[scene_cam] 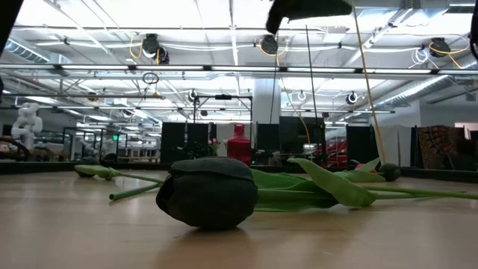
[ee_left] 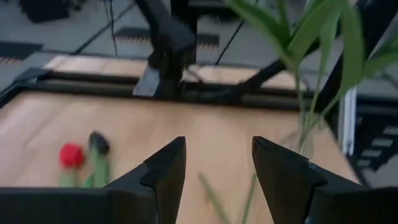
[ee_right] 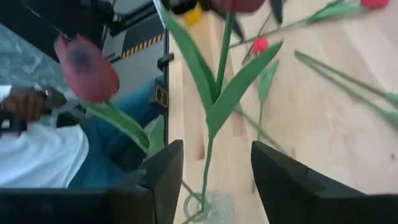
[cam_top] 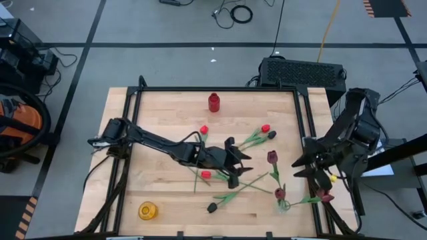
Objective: Sort flowers into vase by color
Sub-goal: Put the dark red flower into the transparent vase, then put the top right red flower into the yellow vase
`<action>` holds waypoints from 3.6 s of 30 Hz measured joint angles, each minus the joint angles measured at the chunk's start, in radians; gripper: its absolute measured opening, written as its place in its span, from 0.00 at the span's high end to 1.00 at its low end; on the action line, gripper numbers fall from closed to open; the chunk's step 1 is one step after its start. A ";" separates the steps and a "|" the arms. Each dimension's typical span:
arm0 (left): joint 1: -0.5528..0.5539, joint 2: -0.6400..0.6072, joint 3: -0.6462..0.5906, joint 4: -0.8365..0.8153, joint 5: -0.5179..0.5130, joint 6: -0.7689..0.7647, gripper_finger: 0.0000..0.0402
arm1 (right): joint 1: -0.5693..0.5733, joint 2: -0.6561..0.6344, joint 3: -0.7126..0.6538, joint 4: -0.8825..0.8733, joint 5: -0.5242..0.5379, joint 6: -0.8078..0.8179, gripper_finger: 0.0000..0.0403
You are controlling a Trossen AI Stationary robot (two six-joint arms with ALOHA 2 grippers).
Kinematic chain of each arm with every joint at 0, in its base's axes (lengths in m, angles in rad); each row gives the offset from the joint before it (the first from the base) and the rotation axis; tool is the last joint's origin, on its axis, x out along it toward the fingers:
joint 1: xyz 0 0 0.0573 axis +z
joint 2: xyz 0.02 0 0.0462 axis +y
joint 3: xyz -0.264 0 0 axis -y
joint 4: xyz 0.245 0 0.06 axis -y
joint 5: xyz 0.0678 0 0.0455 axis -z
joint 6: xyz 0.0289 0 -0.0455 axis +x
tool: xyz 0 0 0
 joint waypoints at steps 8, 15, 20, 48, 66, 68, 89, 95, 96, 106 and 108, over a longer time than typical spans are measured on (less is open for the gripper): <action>0.023 0.085 0.000 0.313 0.007 0.049 0.52 | 0.000 -0.073 0.000 0.040 0.164 -0.110 0.60; 0.035 0.092 0.000 0.452 0.092 0.043 0.62 | 0.000 -0.112 0.000 0.115 0.375 -0.288 0.64; 0.042 0.092 0.000 0.451 0.088 0.068 0.74 | 0.000 -0.112 0.000 0.175 0.460 -0.397 0.66; -0.001 0.347 0.201 0.696 0.169 0.068 0.88 | 0.000 0.111 0.000 0.247 0.601 -0.513 0.67; -0.009 0.368 0.220 0.607 0.278 0.069 0.88 | 0.000 0.089 0.000 0.331 0.585 -0.575 0.67; -0.015 0.366 0.221 0.599 0.295 0.072 0.88 | 0.000 0.089 0.000 0.330 0.585 -0.578 0.67; -0.009 0.340 0.220 0.511 0.211 0.097 0.88 | 0.000 0.074 0.000 0.330 0.566 -0.601 0.67; 0.029 0.197 0.220 0.107 0.217 0.094 0.88 | 0.000 0.074 0.000 0.297 0.662 -0.602 0.67; 0.033 0.169 0.220 0.017 0.207 0.092 0.88 | 0.000 0.074 0.000 0.275 0.686 -0.591 0.67; -0.012 0.076 0.077 -0.542 -0.158 -0.011 0.88 | -0.003 0.104 0.000 -0.017 0.871 -0.256 0.67; -0.020 0.073 0.025 -0.532 -0.183 -0.010 0.88 | -0.012 0.104 0.000 -0.022 0.915 -0.206 0.67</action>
